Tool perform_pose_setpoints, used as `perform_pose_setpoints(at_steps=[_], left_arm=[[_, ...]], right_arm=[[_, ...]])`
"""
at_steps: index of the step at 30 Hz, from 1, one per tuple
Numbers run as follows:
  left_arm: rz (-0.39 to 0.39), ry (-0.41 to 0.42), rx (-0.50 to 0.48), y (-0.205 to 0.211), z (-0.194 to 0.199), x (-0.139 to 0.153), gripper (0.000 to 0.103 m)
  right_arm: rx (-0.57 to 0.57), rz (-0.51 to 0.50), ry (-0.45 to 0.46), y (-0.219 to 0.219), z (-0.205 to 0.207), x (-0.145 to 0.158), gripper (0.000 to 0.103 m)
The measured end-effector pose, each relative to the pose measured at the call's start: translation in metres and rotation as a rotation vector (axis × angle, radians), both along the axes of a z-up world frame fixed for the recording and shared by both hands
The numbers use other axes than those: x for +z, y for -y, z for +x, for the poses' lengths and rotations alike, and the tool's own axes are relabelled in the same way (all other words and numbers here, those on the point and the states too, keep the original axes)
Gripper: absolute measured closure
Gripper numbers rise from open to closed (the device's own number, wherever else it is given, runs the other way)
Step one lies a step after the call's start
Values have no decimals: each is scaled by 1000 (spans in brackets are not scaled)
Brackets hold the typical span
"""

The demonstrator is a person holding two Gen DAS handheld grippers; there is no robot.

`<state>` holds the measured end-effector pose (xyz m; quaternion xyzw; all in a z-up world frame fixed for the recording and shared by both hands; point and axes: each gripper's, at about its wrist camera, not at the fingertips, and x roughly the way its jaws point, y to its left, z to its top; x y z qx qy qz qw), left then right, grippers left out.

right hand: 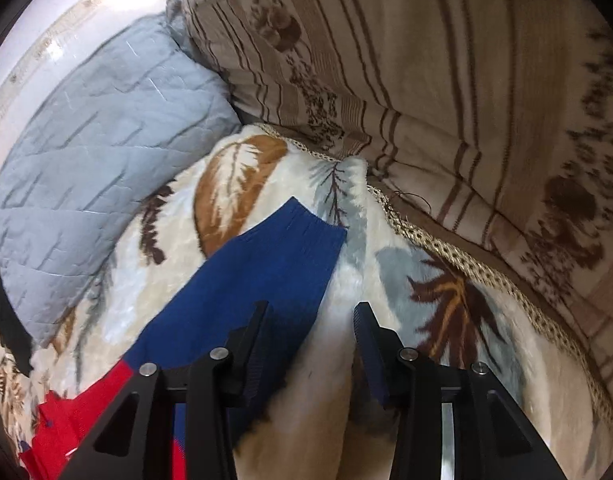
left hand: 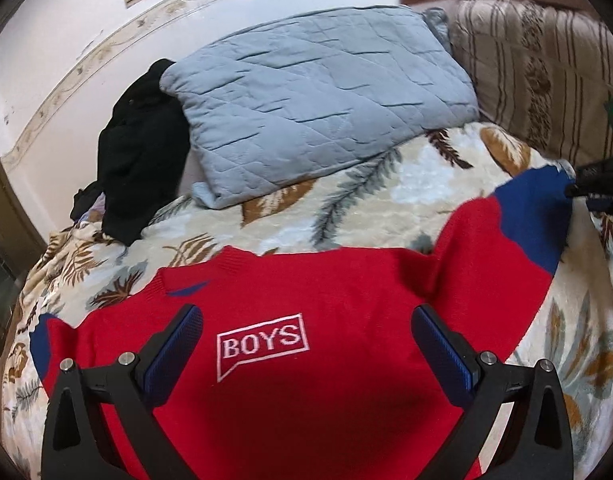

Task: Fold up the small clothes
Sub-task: 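Grasp the blue sleeve cuff with the right tool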

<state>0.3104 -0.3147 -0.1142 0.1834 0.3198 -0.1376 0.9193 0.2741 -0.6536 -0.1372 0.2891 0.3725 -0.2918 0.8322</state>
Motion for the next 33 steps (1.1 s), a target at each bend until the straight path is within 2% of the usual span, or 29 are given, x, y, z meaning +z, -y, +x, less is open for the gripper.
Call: perform_pose_setpoints(at_steps=[4,6,9,11,13,16,20,23,25,29,31,33], left_arm=[[18,-12,6,0,6,-8,0],[25,-23,18,-3,10,-12,0],[28,-31,35,-11,15,-13,0],[26,-29,43,-17,16,-11,0],[18,-25,48,-24,14,-7,0],[13,-15,47,-32,10,0,0],[0,-12,37,-40,2,6,0],[-6,-14,23,-41,-4,5,0],[-9,-16,17,-42,-6,3,0],[-4,-34,10,-37,-3,-5,0],[4,-40,8,-36,-2,-9,0],[4,-45,10,-36,1,-12,0]], right_arm=[[-3,5,-19,14,15,-14,58],[-18,28,1,22,19,-20,60],[-5,5,43,22,22,-18,74],[9,-41,35,17,24,-11,86],[11,-68,54,14,20,-3,91],[3,-53,108,13,8,8,95],[15,-69,124,7,1,24,96],[20,-1,114,10,-1,25,92],[39,48,151,7,-6,27,92],[92,142,106,-4,3,10,92],[85,169,74,-3,7,-3,92],[42,196,86,5,5,-15,92]])
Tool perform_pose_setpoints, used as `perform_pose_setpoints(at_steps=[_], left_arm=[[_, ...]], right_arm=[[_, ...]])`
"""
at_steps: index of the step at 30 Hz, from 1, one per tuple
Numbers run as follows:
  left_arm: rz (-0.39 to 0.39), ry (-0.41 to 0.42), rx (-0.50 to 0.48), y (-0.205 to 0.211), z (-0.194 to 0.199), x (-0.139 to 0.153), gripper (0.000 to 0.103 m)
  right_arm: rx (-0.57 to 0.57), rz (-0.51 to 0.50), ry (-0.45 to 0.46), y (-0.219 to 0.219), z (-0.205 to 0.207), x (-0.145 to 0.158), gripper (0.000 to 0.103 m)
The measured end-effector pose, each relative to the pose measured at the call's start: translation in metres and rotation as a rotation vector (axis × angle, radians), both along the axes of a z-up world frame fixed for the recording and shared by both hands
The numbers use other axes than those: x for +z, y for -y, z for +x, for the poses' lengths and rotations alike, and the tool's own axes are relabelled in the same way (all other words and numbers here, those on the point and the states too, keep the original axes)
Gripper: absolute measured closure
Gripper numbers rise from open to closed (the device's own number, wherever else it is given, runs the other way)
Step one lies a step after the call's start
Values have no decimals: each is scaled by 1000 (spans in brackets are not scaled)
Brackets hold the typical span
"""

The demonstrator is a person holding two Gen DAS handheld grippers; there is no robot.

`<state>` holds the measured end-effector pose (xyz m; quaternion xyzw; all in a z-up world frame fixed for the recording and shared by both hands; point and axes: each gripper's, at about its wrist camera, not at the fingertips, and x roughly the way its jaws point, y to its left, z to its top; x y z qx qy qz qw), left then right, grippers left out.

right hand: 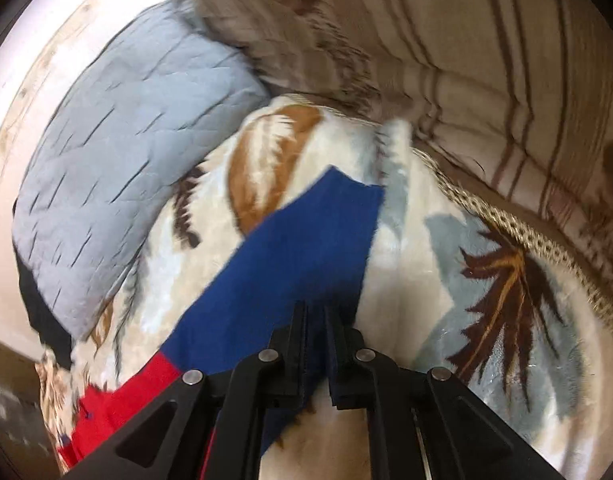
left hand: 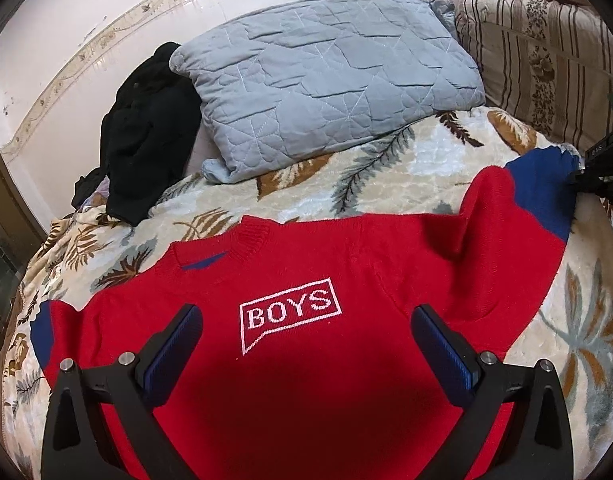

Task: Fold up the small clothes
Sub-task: 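Grasp the blue sleeve cuff with the right tool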

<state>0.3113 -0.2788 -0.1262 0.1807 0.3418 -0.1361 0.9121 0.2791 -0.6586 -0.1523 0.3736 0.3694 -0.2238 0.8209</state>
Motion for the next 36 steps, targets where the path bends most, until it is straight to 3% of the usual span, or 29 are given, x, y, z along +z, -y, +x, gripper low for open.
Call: perform_pose_setpoints(at_steps=[9,16,21,30,36], left_arm=[[22,-40,19,5,12,-18,0],[16,-61,48,-2,16,-21,0],[5,-99,43,4,16,-21,0],[-130,-230,30,10,-7,-6,0],[-94,-272,-15,25,-31,-11,0]], right_arm=[[-47,118,69,14,-25,-14,91],[-84,142,38,29,-12,-23,91],[-72,174,53,22,-29,-22,91],[-82,184,79,28,-21,-28,84],[-93,251,132,40,-27,-32,84]])
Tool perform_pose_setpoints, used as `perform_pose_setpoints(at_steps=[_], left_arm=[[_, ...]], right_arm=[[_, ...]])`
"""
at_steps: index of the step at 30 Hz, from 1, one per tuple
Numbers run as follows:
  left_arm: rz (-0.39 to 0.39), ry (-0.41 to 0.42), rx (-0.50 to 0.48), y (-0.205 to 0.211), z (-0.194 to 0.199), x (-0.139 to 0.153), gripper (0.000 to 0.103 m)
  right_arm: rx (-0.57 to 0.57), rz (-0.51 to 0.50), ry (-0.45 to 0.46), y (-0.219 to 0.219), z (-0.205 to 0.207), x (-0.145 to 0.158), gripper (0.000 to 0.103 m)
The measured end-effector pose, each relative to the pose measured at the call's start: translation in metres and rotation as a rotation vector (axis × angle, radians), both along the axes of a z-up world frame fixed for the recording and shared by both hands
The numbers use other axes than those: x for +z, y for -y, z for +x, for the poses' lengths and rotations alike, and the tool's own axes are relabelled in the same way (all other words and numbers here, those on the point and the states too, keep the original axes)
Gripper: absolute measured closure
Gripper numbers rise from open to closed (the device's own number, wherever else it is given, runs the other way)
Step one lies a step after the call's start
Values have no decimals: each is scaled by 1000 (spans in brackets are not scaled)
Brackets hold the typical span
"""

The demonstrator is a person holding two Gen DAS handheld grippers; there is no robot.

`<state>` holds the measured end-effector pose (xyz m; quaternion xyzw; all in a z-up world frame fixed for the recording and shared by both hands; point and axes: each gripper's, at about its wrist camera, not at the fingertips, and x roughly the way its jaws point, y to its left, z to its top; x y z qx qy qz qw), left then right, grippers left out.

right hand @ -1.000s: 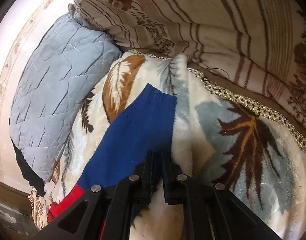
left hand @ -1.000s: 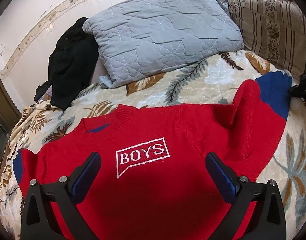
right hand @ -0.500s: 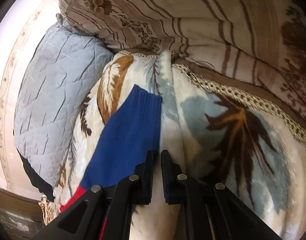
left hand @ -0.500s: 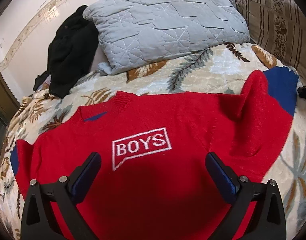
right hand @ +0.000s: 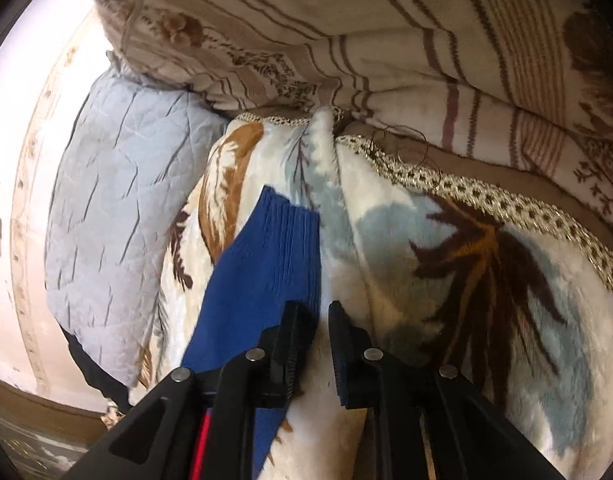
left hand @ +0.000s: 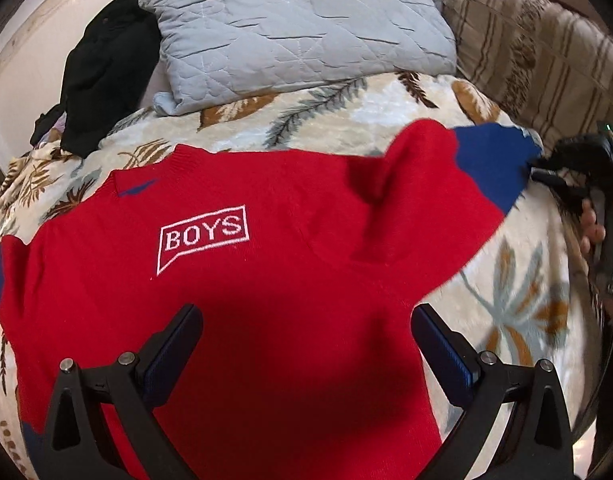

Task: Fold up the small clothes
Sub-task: 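Grasp the blue sleeve cuff with the right tool, then fold the held sleeve across the sweater body with the right tool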

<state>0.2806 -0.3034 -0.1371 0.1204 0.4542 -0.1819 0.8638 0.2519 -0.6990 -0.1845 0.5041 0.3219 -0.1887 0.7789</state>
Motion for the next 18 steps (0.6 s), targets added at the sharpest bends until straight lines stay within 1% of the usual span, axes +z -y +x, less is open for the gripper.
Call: perform_pose_setpoints(at_steps=[1,3,4,5,6,7,9,11,13,16,17,18], left_arm=[[0,1,1,-2,-2,1,0],[0,-6,6,-5,-5,2,0],[0,-8,8,-6,-6,3,0],[2,-5,11,-7,-7,4,0],[5,-2,11,-8,-8,5,0],[7,3,11,-9,-10,7,0],[1,8,11,-10,-13,10,0],[-8,12,8,-12,-15,14,0],[-10,21,6,-13,-16,16,0],[5,27,11,-16,-11,14,0],[13,24,24,-19,-6,12,0],[13,19,35,-22,-2,11,0]], right_arm=[[6,9,-1,1,1,0,83],[23,20,23,-1,-2,0,74],[31,29,54,-2,-5,0,62],[41,38,88,-2,-7,-1,44],[62,43,145,-2,-8,-1,37],[78,40,169,-2,-7,1,35],[69,31,144,-3,-3,5,34],[73,51,121,-1,5,3,34],[54,74,135,5,10,-1,34],[33,29,155,10,15,2,35],[32,12,161,11,18,1,37],[36,7,171,12,21,1,44]])
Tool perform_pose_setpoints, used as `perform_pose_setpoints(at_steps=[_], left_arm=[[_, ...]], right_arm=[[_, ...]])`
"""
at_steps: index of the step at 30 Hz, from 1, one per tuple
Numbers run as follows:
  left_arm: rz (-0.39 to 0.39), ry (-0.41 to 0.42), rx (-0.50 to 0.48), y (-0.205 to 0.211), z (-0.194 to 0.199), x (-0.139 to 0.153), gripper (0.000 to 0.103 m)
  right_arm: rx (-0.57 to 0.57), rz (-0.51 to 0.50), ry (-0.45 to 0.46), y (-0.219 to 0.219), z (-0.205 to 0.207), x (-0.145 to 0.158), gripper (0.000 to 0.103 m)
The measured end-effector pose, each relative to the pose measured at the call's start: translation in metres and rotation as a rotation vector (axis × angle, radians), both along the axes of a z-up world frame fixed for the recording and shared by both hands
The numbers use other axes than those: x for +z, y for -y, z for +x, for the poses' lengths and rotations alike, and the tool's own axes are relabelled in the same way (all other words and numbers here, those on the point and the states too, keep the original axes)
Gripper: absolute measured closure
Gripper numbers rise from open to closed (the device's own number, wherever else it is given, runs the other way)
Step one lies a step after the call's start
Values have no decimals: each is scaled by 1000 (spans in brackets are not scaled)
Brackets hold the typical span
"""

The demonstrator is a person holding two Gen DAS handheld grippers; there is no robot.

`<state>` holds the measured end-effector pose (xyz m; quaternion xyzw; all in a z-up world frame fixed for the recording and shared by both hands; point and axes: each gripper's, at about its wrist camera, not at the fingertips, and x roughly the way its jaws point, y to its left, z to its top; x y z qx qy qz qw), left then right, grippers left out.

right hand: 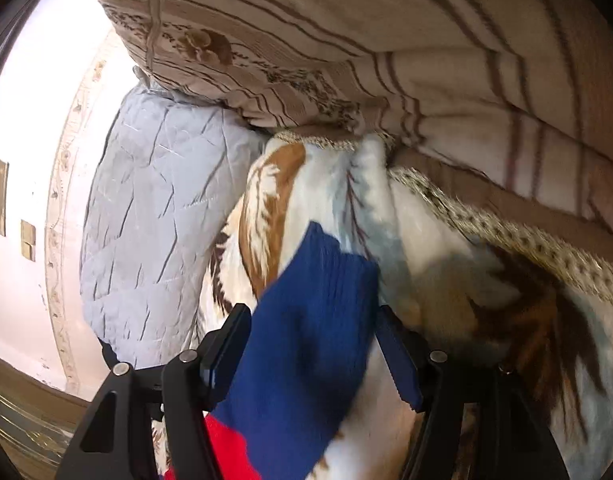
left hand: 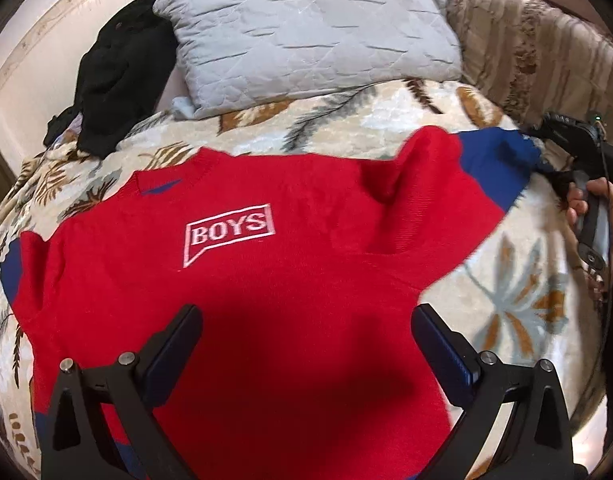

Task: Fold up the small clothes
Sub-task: 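Fold the held sleeve across the sweater body with the right tool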

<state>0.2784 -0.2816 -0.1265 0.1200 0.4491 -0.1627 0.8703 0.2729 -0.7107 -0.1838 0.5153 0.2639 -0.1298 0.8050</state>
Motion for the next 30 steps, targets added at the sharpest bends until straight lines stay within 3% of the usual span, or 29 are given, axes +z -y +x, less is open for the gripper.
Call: perform_pose_setpoints(at_steps=[1,2,4,6,12,16,22,26,30], left_arm=[[-3,-6,15,-5,4,-1,0],[-7,-10,27,-9,7,-1,0],[-17,-8,44,-19,10,0,0],[-20,6,49,-27,13,5,0],[-32,25,48,-57,16,22,0],[-36,26,76,-92,22,30,0],[-89,24,220,-166,45,37,0],[-94,31,305,-218,57,35,0],[-103,21,384,-265,65,27,0]], right_arm=[[11,-7,-2,-1,4,-1,68],[26,-23,-21,-3,10,-1,82],[29,-44,-40,-8,14,1,84],[32,-63,-29,-13,14,6,93],[93,-88,79,-41,9,37,95],[177,-91,152,-83,8,67,95],[358,-37,224,-190,32,98,95],[482,19,219,-274,59,90,95],[580,6,158,-363,87,66,95]])
